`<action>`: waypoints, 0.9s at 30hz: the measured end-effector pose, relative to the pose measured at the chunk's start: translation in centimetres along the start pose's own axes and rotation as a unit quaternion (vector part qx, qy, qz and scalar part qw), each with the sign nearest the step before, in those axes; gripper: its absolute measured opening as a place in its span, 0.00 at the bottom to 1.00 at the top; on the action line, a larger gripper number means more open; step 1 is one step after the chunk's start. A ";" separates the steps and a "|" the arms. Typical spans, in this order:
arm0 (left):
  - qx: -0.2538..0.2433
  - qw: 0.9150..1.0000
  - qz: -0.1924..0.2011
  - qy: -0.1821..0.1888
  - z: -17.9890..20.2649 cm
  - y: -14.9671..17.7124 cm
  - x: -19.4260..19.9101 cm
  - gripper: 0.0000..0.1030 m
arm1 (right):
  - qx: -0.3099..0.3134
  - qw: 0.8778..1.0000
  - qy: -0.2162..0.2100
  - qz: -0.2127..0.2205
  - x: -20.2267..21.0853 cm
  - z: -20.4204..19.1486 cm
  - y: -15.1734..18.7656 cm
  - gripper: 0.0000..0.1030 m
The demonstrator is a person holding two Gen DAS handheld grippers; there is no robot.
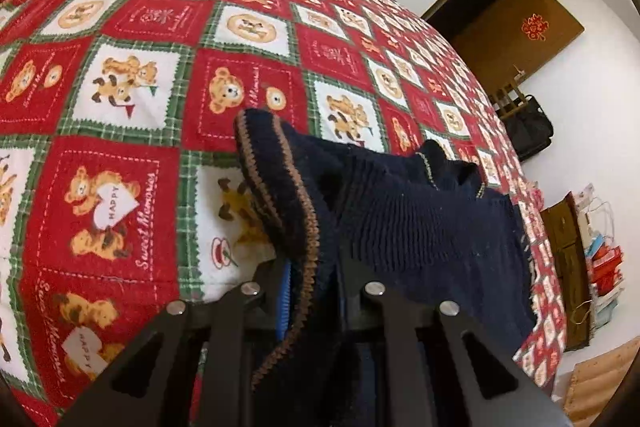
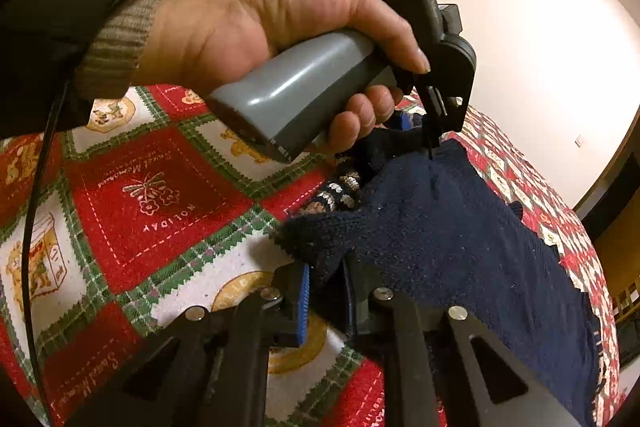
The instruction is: Fold small clothes
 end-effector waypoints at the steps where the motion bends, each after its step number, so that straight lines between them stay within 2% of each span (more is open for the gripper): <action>1: -0.001 1.000 0.001 -0.001 0.2 0.1 -0.1 0.17 | -0.005 1.000 -0.004 0.002 0.1 0.1 -0.1 0.12; 9: -0.012 1.000 0.019 0.002 1.4 -0.2 0.8 0.16 | -0.061 0.997 -0.034 0.014 0.8 2.5 -0.3 0.10; 16: -0.015 0.999 0.025 0.012 2.9 -0.8 1.7 0.16 | -0.122 0.990 -0.067 0.025 1.8 6.0 0.3 0.10; 21: 0.012 0.999 0.036 0.028 3.9 -1.2 2.1 0.16 | -0.189 0.978 -0.091 0.015 2.7 9.9 1.1 0.10; 27: 0.013 0.998 0.051 0.044 6.7 -1.7 1.5 0.16 | -0.253 0.963 -0.091 0.014 3.7 15.8 2.5 0.09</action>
Point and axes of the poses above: each gripper's, at about its wrist camera, not at the fingertips, and x roughly against the way its jaws point, z to its right, y to its underside, the point moved 6 cm from there along -x, roughly the way its jaws point, and after that the axes turned 15 degrees about y, right-handed, at the moved point
